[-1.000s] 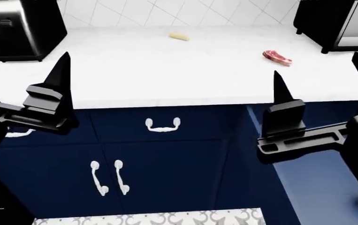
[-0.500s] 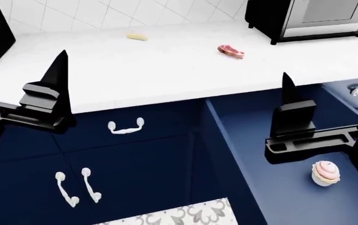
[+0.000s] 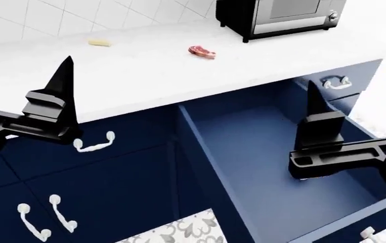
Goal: Close the right drawer.
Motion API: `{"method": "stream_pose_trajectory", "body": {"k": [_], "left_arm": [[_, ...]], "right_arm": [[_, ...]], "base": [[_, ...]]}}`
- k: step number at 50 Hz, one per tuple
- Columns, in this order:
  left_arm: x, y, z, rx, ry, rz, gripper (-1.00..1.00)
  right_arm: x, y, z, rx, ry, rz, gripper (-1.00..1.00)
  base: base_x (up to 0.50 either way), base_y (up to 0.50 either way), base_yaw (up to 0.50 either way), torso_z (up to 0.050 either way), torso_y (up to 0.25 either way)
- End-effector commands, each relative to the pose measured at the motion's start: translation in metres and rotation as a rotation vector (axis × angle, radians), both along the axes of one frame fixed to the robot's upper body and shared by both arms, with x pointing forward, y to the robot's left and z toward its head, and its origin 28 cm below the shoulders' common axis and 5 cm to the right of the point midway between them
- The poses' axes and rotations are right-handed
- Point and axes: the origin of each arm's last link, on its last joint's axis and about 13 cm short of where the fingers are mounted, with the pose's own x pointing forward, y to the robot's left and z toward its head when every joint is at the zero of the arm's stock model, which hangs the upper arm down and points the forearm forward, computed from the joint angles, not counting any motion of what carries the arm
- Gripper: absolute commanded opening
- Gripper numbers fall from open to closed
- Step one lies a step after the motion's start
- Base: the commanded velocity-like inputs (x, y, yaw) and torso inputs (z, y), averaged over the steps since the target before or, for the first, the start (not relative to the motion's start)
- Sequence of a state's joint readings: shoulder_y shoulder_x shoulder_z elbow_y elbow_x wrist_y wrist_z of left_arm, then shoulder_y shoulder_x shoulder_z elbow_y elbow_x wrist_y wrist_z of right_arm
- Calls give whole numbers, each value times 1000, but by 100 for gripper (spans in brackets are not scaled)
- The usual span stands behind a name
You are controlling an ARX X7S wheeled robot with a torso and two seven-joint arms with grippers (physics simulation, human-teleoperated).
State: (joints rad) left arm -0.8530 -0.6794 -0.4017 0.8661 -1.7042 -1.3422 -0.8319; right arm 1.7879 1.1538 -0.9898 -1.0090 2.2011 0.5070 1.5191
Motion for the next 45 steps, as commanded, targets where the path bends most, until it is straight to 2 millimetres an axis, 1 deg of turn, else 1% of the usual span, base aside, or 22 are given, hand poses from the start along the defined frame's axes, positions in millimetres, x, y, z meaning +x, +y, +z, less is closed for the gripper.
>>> {"method": "stream_pose_trajectory", "body": {"k": [1,32,37,45], "left_arm": [[1,0,1,-1,1,2,100],[1,0,-1,0,6,4,100],[1,0,-2,4,7,3,100],[1,0,-1,5,6,2,100]], "right_arm": [[0,-1,0,1,-1,-4,100],[0,-1,-4,7,-1,-12,100],[2,-3,-4,-7,10,-74,100],[2,-2,-6,15,39,-47,100]], "base": [[-36,14,-500,0,0],[-27,13,-500,0,0],[0,0,-9,0,0],[0,0,0,0,0]]}}
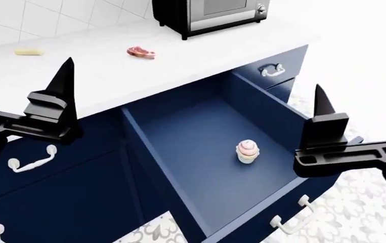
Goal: Close the right drawer.
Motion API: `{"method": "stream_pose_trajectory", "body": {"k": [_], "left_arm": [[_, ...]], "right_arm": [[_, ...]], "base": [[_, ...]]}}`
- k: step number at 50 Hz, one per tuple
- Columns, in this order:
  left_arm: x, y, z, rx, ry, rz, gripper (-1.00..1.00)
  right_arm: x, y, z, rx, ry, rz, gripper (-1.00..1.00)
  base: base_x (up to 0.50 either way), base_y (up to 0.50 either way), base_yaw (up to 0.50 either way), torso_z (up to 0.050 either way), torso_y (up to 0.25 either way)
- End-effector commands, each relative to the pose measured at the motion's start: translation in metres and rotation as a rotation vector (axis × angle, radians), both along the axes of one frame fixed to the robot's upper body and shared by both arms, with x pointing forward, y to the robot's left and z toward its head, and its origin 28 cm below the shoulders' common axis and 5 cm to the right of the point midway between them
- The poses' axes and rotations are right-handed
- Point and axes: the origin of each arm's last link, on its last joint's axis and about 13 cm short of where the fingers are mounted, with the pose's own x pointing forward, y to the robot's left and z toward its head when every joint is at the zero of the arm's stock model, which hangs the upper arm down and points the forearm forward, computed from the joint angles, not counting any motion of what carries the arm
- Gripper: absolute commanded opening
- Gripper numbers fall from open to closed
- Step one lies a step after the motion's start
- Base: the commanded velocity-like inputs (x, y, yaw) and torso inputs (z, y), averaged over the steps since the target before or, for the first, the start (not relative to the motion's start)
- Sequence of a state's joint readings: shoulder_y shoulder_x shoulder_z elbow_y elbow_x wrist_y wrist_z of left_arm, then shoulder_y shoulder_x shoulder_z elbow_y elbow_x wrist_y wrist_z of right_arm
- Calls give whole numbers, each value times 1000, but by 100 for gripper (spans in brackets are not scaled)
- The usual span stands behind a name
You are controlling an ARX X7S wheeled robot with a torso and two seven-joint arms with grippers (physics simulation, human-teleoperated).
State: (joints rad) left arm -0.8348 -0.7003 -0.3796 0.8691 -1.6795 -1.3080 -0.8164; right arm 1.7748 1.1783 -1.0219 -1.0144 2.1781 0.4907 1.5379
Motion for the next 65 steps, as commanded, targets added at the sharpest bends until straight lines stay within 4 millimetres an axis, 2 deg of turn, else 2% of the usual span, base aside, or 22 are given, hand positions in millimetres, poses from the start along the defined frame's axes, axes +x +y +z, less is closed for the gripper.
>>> {"method": "stream_pose_trajectory", "body": {"k": [1,20,34,56,65], "left_arm": [[0,0,0,2,1,-1,100],[0,0,1,1,-2,-1,100],[-2,-1,1,5,-4,-5,100],[-2,-1,1,-6,2,-7,100],[-2,-2,2,-5,1,-8,100]], "right_arm": [[1,0,-1,4,21,1,100],[-1,-3,1,9,-3,-27,100],[-2,-7,2,29,-8,-65,100],[-3,-8,4,43,-31,-63,100],[-2,-10,5,35,-29,-79,100]], "base": [[7,-4,0,0,0],[518,-16,0,0,0],[536,147,0,0,1],[307,-357,0,0,1],[544,-43,0,0,1]]}}
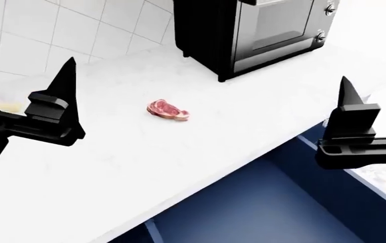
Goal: Close the right drawer.
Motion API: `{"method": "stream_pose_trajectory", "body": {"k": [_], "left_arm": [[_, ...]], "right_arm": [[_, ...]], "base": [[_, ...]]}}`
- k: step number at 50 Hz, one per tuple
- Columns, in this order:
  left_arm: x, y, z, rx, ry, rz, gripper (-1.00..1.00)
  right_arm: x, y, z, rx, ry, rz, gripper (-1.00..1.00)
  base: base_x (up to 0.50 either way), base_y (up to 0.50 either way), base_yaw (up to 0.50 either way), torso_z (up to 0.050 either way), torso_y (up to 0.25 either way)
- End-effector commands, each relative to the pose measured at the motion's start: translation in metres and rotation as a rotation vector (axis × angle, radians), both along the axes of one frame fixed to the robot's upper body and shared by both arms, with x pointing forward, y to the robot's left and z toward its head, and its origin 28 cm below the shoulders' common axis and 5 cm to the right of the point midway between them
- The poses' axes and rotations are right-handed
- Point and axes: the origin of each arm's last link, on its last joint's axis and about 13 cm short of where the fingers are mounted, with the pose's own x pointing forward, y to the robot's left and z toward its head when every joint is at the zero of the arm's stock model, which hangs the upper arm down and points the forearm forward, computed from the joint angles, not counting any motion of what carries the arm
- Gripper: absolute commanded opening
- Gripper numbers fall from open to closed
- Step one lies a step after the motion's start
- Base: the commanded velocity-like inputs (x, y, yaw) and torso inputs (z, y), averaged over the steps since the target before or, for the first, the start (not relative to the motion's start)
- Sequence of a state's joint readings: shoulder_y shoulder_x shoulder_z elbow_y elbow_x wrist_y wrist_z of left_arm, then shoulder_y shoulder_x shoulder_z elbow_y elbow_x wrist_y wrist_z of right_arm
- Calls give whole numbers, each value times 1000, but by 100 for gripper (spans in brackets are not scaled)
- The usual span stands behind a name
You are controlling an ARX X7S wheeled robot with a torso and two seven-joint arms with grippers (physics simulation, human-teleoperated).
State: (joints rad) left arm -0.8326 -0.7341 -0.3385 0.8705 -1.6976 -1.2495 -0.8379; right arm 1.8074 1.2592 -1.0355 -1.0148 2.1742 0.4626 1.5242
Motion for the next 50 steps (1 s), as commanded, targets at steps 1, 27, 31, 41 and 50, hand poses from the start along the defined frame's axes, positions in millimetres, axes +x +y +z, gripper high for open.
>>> {"method": "stream_pose_trajectory", "body": {"k": [1,27,31,41,50], "left_arm": [[0,0,1,1,0,4,100],[-1,0,-1,2,-5,-1,100],[-1,0,0,2,-6,-3,100],[-1,0,0,2,-8,-3,100],[0,0,0,2,-7,-2,100]], "right_arm": [[0,-2,2,-4,-6,-17,100],[-1,-1,2,-44,-24,-1,100],[0,-1,1,-54,-20,5,100],[0,-1,1,-44,-24,7,100],[-1,0,2,-47,-38,19,100]], "base": [[559,107,0,0,10],[102,51,0,0,1],[0,0,0,0,0],[0,0,0,0,0],[0,0,0,0,0]]}}
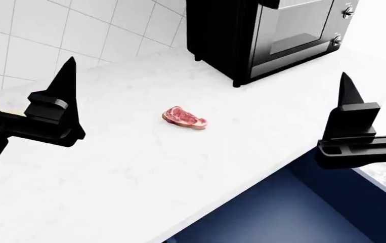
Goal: Close the right drawer.
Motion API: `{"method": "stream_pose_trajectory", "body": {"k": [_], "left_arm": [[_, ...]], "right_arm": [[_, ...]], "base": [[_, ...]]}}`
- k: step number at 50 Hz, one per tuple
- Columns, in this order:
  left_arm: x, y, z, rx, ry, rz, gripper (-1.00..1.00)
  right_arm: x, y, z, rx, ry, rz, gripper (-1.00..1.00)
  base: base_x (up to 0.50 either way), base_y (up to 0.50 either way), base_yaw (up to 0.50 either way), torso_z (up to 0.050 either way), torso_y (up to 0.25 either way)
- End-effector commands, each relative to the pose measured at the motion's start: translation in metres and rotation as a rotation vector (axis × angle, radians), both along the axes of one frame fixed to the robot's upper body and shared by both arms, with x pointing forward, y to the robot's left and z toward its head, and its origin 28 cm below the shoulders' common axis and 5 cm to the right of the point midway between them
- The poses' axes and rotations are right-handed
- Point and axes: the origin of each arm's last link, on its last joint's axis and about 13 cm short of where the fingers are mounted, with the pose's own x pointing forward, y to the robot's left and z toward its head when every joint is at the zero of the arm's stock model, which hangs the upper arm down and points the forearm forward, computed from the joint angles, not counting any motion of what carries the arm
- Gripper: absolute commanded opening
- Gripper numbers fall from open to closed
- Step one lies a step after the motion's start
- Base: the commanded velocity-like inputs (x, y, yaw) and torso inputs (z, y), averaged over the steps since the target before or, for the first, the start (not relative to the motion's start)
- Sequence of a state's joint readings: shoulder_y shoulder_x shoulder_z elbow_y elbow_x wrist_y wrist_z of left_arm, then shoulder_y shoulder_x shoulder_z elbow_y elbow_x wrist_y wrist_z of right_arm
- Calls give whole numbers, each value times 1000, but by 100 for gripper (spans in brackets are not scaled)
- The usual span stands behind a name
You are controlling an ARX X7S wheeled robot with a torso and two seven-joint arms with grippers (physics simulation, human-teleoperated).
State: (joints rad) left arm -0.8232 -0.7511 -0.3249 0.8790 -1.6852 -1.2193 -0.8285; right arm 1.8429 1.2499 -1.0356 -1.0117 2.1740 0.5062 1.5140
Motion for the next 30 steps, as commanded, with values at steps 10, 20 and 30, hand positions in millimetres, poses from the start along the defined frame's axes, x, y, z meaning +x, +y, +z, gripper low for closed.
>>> {"method": "stream_pose_trajectory", "body": {"k": [10,20,30], "left_arm": [[0,1,2,-3,-1,2,100],[0,1,1,-4,0,4,100],[0,1,1,-2,-1,3,100]], "right_arm": [[-1,0,2,15,-5,-4,100],[-1,-1,1,24,-3,-10,100],[-1,-1,2,31,-7,-15,100]], "base": [[-160,108,-437,0,1],[-190,144,-500,0,0],[-182,156,-500,0,0]]}}
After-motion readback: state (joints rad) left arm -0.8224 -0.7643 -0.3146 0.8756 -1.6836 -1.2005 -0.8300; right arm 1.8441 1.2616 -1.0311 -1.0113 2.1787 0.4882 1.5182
